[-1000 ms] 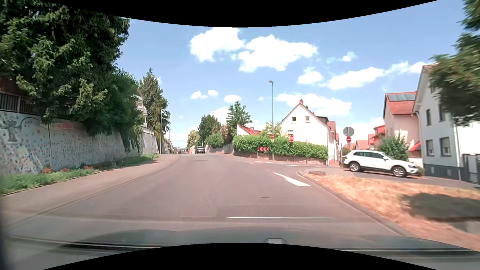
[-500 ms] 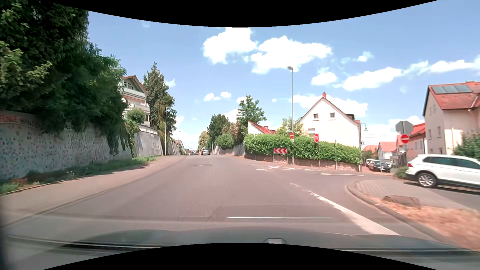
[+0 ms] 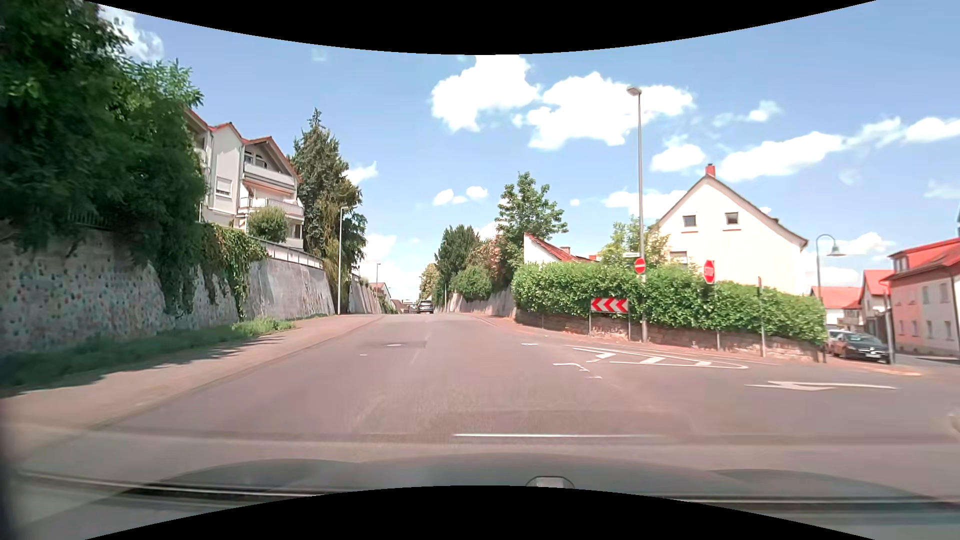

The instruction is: Follow the waypoints while adhering to traffic rules and regulations

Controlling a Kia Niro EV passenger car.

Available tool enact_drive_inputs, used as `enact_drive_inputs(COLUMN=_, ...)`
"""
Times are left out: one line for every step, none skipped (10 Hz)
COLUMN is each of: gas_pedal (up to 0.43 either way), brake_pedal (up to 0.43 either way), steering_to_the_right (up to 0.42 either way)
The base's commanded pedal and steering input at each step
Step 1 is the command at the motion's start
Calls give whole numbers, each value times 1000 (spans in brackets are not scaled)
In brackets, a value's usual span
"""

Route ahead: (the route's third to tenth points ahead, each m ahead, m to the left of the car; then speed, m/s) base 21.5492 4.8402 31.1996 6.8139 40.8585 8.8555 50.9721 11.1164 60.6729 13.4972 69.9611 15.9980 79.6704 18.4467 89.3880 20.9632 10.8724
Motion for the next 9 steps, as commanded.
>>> enact_drive_inputs(gas_pedal=79, brake_pedal=0, steering_to_the_right=-55)
enact_drive_inputs(gas_pedal=79, brake_pedal=0, steering_to_the_right=-55)
enact_drive_inputs(gas_pedal=79, brake_pedal=0, steering_to_the_right=-54)
enact_drive_inputs(gas_pedal=79, brake_pedal=0, steering_to_the_right=-53)
enact_drive_inputs(gas_pedal=79, brake_pedal=0, steering_to_the_right=-50)
enact_drive_inputs(gas_pedal=79, brake_pedal=0, steering_to_the_right=-48)
enact_drive_inputs(gas_pedal=79, brake_pedal=0, steering_to_the_right=-48)
enact_drive_inputs(gas_pedal=79, brake_pedal=0, steering_to_the_right=-46)
enact_drive_inputs(gas_pedal=79, brake_pedal=0, steering_to_the_right=-44)
